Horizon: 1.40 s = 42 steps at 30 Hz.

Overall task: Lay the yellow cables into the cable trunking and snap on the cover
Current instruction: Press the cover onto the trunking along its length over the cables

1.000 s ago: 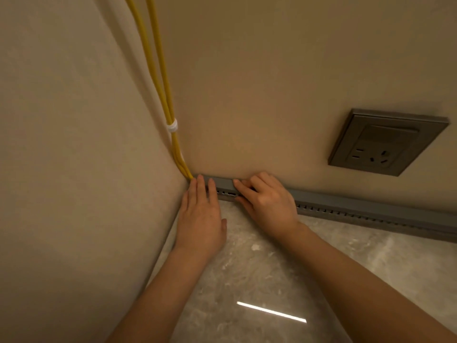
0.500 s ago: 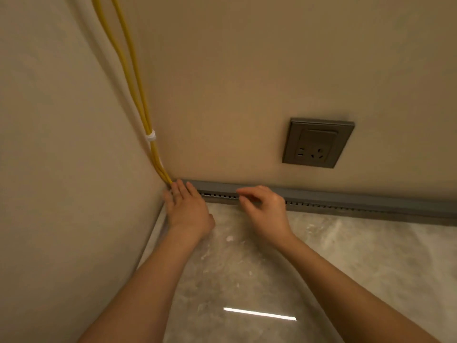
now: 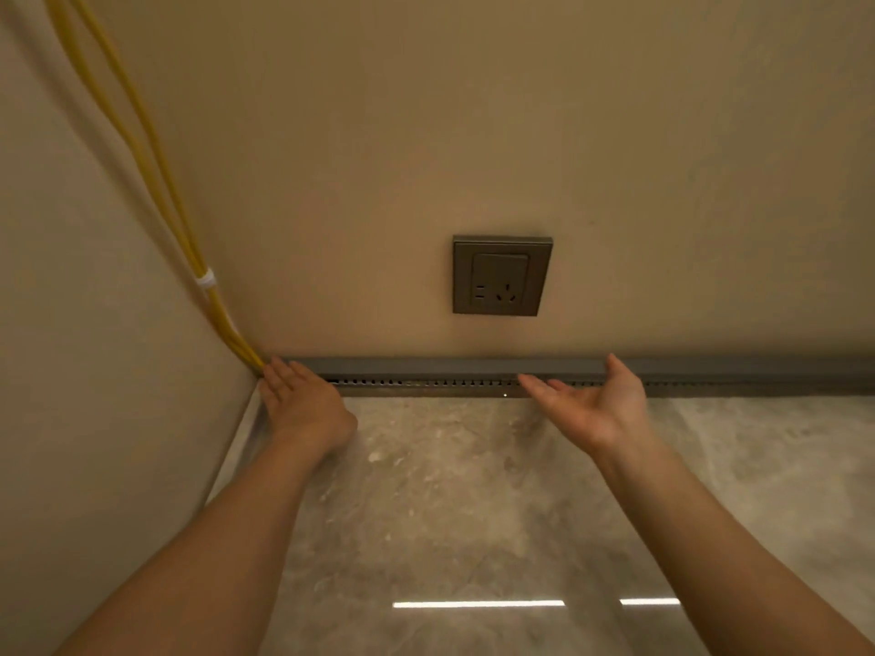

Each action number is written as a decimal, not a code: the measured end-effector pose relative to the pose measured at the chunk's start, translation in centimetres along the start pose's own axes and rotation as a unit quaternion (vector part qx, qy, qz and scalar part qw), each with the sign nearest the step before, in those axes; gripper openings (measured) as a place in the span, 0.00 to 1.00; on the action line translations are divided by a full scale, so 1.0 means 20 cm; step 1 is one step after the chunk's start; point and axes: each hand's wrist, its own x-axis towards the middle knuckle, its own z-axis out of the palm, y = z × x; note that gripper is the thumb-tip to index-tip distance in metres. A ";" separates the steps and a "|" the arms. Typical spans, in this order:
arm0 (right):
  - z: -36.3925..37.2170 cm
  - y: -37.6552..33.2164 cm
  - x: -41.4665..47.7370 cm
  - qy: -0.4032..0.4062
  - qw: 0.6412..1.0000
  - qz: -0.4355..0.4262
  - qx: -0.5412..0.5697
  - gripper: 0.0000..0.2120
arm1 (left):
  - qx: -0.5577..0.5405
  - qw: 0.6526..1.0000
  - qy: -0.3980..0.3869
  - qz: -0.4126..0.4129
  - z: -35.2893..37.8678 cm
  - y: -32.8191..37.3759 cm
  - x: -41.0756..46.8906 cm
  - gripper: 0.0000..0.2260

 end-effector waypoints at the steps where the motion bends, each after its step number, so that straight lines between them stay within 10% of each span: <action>1: 0.02 -0.01 -0.01 -0.007 1.000 -0.004 0.019 0.38 | -0.011 1.000 0.000 -0.004 0.00 0.00 0.00 0.41; 9: 0.01 0.04 0.03 0.116 0.991 -0.005 -0.058 0.28 | 0.004 1.000 0.021 0.010 0.00 -0.05 0.03 0.40; 23: 0.00 0.55 0.23 0.009 0.965 0.134 -0.226 0.24 | 0.200 0.967 0.138 0.072 -0.02 -0.17 -0.02 0.33; 42: 0.07 0.72 0.39 0.023 0.942 0.057 -0.329 0.09 | 0.242 0.955 0.147 0.092 -0.03 -0.28 -0.04 0.34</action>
